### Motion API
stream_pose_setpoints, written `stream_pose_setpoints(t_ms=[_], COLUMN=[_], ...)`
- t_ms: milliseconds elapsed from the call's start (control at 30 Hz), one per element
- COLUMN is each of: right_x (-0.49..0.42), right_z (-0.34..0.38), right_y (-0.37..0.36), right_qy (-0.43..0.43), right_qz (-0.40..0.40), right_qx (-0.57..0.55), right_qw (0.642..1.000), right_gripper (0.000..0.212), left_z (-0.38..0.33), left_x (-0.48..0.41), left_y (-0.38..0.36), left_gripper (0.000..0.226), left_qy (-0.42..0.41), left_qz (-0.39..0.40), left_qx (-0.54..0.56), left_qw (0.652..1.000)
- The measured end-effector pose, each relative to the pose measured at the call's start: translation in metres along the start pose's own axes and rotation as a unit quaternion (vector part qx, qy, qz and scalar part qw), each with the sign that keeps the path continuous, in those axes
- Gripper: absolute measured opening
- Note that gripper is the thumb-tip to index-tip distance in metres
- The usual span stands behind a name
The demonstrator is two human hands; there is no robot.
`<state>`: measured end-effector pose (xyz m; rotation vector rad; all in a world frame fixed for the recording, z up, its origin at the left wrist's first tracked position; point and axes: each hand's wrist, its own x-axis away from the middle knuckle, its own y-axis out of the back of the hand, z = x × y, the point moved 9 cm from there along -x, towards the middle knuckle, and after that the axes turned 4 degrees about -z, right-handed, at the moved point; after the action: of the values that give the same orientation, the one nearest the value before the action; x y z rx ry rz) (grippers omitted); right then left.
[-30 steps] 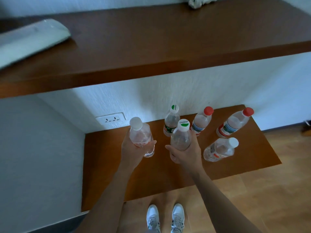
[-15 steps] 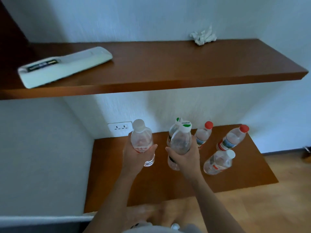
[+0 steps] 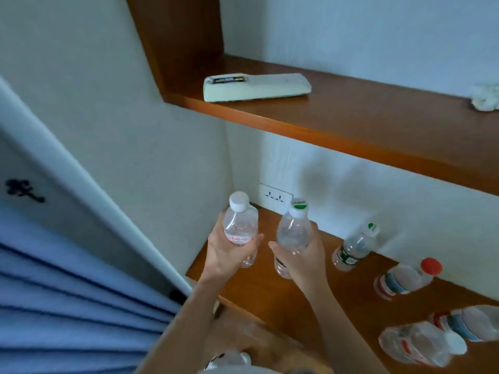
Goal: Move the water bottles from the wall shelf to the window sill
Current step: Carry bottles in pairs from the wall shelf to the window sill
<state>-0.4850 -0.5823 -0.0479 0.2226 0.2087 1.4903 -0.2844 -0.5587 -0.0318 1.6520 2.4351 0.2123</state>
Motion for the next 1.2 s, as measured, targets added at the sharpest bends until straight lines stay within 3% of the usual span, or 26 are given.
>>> stream_pose_setpoints(t_ms=[167,333,533,700,933,1200], right_x=[0.028,0.084,0.175,0.285,0.418,0.546], right_z=[0.021,0.032,0.05,0.064,0.071,0.089], right_y=[-0.035,-0.085,-0.165,-0.216,-0.258,-0.314], right_qy=[0.088,0.141,0.157,0.185,0.237,0.299], right_qz=[0.14,0.279,0.446,0.578,0.677,0.713], right_qx=[-0.016,-0.017,-0.014,-0.028,-0.021,-0.008], right_qw=[0.986,0.95,0.881,0.795,0.697,0.633], right_gripper=[0.067,0.064,0.056,0.053,0.062,0.062], left_z=[-0.004,0.004,0.012,0.01,0.009,0.024], left_x=[0.057,0.146,0.26,0.375,0.511,0.615], left_y=[0.053,0.115,0.193,0.246,0.289,0.362], left_gripper=[0.063,0.055,0.05,0.054,0.047,0.064], left_qy=[0.008,0.048,0.101,0.134,0.175,0.186], left_qz=[-0.128,-0.278,-0.444,-0.574,-0.706,-0.759], left_qx=[-0.012,-0.024,-0.051,-0.06,-0.091,-0.107], left_qw=[0.992,0.959,0.889,0.806,0.681,0.614])
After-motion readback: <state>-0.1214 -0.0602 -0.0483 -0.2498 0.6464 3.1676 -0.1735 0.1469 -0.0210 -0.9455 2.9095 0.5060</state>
